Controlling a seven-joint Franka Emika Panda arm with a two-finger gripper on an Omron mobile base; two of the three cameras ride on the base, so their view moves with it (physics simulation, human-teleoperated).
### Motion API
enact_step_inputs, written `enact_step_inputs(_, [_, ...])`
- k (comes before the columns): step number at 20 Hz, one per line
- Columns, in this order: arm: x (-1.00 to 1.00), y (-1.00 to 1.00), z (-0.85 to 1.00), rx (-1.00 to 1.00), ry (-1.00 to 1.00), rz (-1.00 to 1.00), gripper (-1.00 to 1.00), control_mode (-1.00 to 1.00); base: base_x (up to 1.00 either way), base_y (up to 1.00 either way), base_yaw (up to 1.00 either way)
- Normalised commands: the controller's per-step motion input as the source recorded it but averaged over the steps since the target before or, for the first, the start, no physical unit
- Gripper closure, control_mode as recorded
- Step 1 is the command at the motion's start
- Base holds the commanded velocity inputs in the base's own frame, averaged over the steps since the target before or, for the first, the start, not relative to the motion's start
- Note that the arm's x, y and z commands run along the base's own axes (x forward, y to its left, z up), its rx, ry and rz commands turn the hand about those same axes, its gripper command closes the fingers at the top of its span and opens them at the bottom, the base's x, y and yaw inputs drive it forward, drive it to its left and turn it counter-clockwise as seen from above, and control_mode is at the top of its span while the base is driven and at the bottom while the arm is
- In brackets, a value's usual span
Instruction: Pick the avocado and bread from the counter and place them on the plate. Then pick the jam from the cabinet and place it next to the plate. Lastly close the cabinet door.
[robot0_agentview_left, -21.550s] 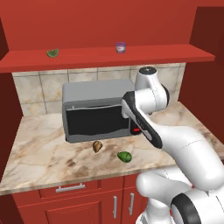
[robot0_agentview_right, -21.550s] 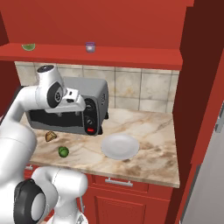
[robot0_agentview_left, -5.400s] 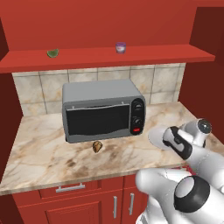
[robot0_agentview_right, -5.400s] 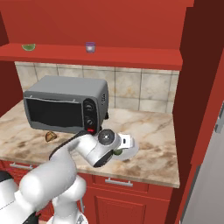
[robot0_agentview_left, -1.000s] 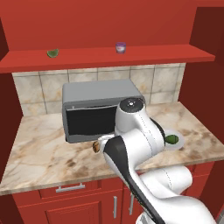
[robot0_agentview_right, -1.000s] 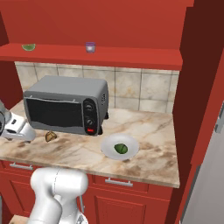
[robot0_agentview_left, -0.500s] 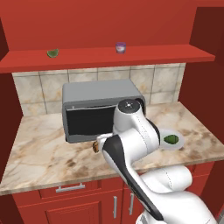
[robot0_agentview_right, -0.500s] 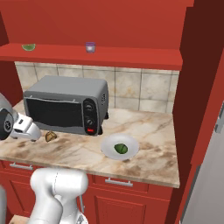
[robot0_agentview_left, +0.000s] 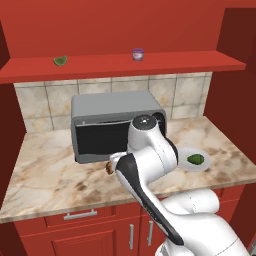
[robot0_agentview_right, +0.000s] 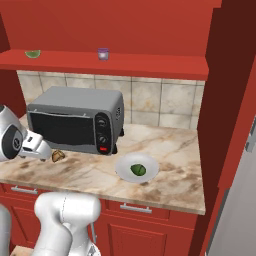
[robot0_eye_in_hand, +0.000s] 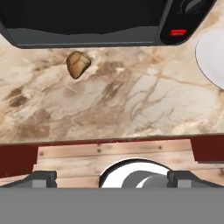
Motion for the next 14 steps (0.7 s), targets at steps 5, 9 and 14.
enact_step_inputs(5, [0.15, 0.12, -0.1, 0.0, 0.0, 0.0, -1.0, -1.0, 0.0, 0.0, 0.0])
enact_step_inputs(9, [0.18, 0.14, -0.09, 0.0, 0.0, 0.0, -1.0, -1.0, 0.0, 0.0, 0.0])
enact_step_inputs(14, [0.25, 0.11, -0.09, 0.0, 0.0, 0.0, -1.0, -1.0, 0.0, 0.0, 0.0])
